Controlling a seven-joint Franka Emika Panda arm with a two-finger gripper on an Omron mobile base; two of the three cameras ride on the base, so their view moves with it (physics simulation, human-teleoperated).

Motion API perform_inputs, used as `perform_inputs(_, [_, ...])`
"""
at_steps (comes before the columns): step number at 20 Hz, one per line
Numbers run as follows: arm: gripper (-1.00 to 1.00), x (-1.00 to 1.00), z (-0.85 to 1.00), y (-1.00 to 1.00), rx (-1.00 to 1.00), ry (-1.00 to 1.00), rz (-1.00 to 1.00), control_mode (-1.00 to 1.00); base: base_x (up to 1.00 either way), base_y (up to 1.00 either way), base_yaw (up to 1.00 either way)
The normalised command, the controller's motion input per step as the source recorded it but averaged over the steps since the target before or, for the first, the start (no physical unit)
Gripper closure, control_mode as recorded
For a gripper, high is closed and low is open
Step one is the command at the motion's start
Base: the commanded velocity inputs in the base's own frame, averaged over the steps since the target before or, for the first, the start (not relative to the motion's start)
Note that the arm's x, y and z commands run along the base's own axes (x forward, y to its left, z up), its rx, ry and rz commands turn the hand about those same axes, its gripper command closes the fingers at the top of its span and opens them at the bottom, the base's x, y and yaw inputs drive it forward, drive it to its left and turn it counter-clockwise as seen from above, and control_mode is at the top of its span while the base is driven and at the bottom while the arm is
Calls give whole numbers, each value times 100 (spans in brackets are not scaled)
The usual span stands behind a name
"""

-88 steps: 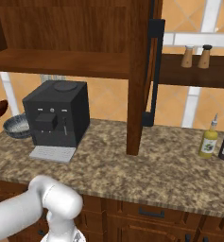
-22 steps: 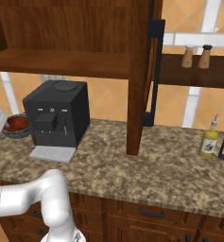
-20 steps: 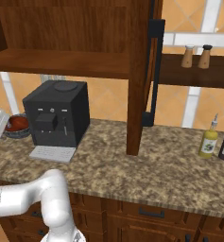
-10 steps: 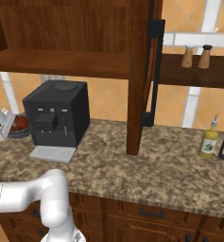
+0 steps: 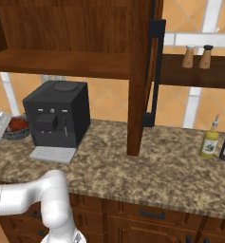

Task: Pick up the bowls on the counter and stack them on top of one another in the open cabinet. Place the smaller bowl on top of the larger bowl.

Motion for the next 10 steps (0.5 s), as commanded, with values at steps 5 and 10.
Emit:
perform_inputs(5, [100,-100,69,0,2,-22,-5,-100,0,0,0])
perform_inputs(10, [100,-100,100,-4,0,-33,-1,-100,0,0,0])
